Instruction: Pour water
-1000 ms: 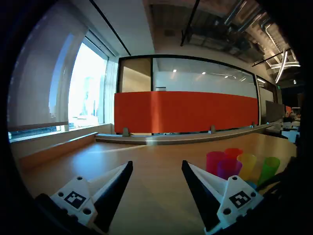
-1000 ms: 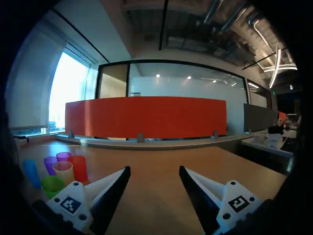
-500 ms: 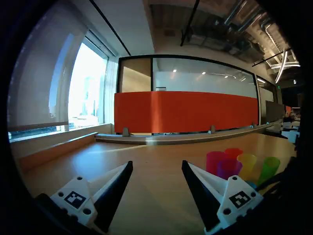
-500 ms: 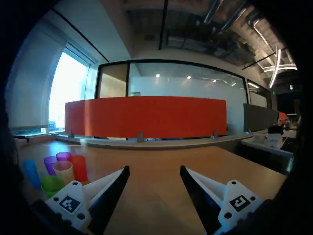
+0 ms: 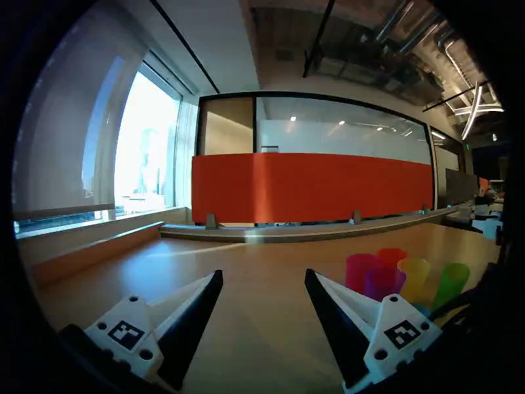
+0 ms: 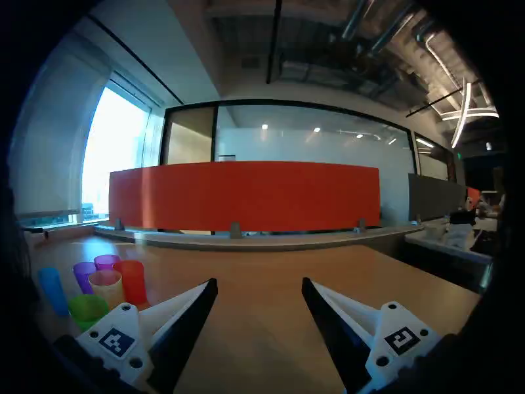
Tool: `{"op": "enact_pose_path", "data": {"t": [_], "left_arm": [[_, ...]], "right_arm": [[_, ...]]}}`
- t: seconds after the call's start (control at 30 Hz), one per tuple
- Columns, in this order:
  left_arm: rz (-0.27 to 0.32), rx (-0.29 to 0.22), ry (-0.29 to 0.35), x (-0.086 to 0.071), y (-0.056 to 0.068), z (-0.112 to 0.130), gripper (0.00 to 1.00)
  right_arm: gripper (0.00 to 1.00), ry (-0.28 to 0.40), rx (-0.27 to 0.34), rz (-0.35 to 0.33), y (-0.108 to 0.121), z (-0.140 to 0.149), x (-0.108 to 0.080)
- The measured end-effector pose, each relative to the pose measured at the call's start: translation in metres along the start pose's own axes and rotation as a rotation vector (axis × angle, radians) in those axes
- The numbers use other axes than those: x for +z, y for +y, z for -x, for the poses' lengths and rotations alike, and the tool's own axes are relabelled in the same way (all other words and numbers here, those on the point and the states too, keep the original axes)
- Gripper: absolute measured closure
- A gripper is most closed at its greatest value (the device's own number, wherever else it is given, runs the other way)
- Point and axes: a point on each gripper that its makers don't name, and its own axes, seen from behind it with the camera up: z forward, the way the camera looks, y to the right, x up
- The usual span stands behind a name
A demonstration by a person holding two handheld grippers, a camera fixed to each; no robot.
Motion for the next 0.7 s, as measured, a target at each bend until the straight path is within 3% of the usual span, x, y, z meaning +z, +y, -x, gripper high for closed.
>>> {"op": "enact_pose_path", "data": {"t": [0.7], "left_arm": [[0.0,0.0,0.0,-0.0024,0.0001,-0.0007,0.07]], "right_arm": [[0.0,0.0,0.0,0.0,0.0005,-0.0004,-0.0001]]}}
